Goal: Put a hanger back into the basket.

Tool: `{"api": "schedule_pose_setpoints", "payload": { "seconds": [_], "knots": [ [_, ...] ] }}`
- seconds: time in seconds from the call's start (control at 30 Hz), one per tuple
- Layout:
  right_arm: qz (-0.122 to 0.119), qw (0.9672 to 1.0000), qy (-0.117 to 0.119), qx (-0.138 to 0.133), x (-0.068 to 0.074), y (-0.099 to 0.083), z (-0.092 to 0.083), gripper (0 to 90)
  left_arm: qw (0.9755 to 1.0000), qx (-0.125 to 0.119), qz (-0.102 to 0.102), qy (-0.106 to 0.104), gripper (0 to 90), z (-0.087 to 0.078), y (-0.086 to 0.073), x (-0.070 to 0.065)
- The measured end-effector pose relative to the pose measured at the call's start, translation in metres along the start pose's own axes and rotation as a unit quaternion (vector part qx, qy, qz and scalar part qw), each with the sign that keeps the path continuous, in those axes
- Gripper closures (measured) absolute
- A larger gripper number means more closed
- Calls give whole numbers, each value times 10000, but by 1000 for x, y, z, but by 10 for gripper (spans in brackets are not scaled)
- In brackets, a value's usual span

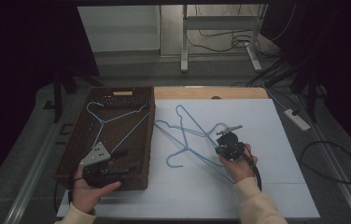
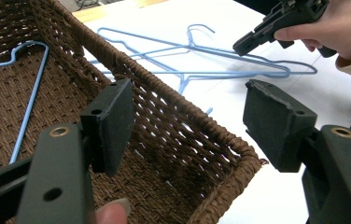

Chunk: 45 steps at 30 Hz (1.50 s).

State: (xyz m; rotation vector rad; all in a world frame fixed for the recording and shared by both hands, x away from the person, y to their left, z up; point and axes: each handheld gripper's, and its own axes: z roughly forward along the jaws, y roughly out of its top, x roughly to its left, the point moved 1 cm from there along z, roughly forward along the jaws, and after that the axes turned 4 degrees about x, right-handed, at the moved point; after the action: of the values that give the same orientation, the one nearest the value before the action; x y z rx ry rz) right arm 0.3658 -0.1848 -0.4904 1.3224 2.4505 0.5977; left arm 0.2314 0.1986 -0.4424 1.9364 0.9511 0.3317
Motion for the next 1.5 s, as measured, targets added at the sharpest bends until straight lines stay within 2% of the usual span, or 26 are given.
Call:
{"api": "schedule_pose_setpoints", "payload": {
  "seconds": [0.2,0.47,0.67,0.73,0.93,1.23,1.33,1.5],
  "knots": [
    [-200,9998,7,-54,0,-6,-6,874,10000,-12,-17,6,334,-1,0,1],
    [-407,9991,-52,118,-4,-15,-5,875,10000,-2,-8,-4,334,0,0,-1],
    [-606,9981,-61,-25,-6,-23,-10,876,10000,8,-5,-3,335,1,0,-1],
    [-783,9969,-38,-104,-7,-30,-14,875,10000,1,3,-6,335,1,0,-2],
    [-1032,9944,45,-234,-11,-48,-23,876,10000,13,19,-6,335,1,0,-3],
    [-1309,9904,251,-376,-19,-74,-37,876,9998,76,155,-59,336,5,4,-10],
    [-1367,9894,289,-401,-20,-78,-39,876,9998,96,182,-67,336,6,4,-12],
    [-1573,9856,360,-507,-19,-85,-45,876,9996,111,231,-113,336,7,6,-15]
  ]
}}
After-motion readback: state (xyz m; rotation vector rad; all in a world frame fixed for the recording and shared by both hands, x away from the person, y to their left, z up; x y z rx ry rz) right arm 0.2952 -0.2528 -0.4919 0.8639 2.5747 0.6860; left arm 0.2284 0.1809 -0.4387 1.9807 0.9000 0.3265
